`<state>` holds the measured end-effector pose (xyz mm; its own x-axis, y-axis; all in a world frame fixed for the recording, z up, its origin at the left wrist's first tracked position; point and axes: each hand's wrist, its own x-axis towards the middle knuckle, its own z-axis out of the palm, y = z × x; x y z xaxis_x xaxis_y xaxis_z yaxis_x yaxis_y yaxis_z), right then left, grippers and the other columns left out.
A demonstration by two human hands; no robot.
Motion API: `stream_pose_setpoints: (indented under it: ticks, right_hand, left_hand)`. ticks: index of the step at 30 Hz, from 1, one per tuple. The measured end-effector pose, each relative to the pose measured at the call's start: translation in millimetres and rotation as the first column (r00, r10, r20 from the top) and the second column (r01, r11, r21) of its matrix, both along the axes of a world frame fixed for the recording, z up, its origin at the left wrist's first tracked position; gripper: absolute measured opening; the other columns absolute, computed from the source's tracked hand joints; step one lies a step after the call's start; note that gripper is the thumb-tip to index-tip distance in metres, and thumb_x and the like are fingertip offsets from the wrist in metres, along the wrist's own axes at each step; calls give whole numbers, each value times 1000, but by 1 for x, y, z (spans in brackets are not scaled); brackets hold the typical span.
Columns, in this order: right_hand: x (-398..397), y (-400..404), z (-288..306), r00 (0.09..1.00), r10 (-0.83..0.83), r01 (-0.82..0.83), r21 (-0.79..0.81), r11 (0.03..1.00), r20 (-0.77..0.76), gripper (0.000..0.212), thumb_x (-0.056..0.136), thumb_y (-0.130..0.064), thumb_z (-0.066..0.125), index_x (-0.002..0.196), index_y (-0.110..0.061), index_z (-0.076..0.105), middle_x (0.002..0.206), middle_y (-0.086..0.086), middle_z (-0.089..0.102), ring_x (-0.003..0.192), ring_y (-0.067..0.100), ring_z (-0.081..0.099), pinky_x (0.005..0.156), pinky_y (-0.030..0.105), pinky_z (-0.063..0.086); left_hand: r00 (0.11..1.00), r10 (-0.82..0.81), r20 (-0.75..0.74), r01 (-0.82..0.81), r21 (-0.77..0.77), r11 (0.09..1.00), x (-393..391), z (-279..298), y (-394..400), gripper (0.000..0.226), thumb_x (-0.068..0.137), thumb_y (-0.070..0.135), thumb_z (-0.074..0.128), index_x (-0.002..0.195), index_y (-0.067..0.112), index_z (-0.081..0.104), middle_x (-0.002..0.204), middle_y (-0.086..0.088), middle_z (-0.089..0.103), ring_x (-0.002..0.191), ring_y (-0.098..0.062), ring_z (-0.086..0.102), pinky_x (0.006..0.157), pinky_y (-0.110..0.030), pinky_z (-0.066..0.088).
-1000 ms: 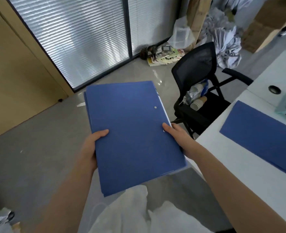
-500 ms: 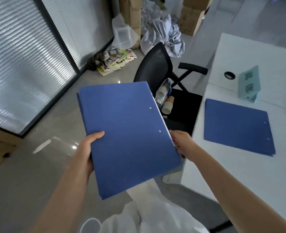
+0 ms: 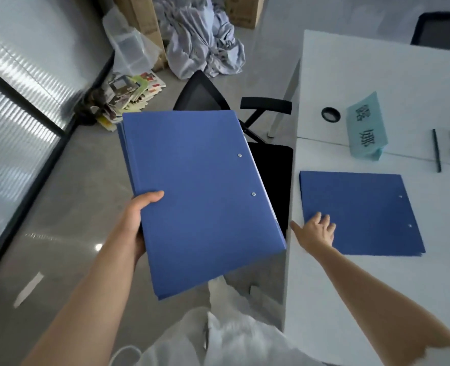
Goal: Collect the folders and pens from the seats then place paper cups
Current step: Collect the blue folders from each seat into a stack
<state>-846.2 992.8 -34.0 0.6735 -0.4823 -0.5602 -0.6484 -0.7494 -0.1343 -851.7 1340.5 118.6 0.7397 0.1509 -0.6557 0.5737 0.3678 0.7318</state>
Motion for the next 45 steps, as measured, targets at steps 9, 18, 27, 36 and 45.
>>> stream_pose_setpoints:
  ticks: [9,18,27,36,45]
  right_hand:
    - [-10,36,-11,994,28,-38,-90,995,-104,87,93,-14,54,152,-6,-9,161,14,-15,148,39,-7,118,44,22]
    - [-39,99,-5,999,-36,36,6,999,-20,74,93,2,37,154,-12,-2,162,6,-12,149,32,-8,120,38,20]
    - [-71,115,-2,240,-963,906,329,268,122,23,80,-18,61,93,0,57,95,22,59,84,38,56,74,40,46]
    - [-68,92,-8,-289,-834,453,700,-552,-470,45,91,-31,65,129,-12,51,122,6,62,87,26,63,105,42,43]
    - [-66,93,15,-200,-866,126,864,-488,-459,18,96,-4,48,90,-20,52,103,5,60,84,21,59,49,21,51]
  left_hand:
    - [994,-107,-29,107,5,994,65,-15,7,21,88,21,59,107,17,67,92,-3,76,73,-21,74,66,-36,54]
    - [958,-285,-34,285,-14,958,110,-17,40,28,87,24,58,112,17,67,99,-4,75,78,-24,73,71,-40,53]
    - [900,-433,-46,433,-20,901,141,-13,52,18,90,21,55,102,16,68,88,-4,76,70,-23,74,74,-41,53]
    - [879,-474,-44,475,21,880,150,-22,44,19,88,22,58,104,18,68,91,-5,76,71,-24,73,75,-42,54]
    - [866,-500,-28,500,12,866,149,-19,36,17,89,23,59,103,18,68,91,-4,76,71,-24,74,74,-42,53]
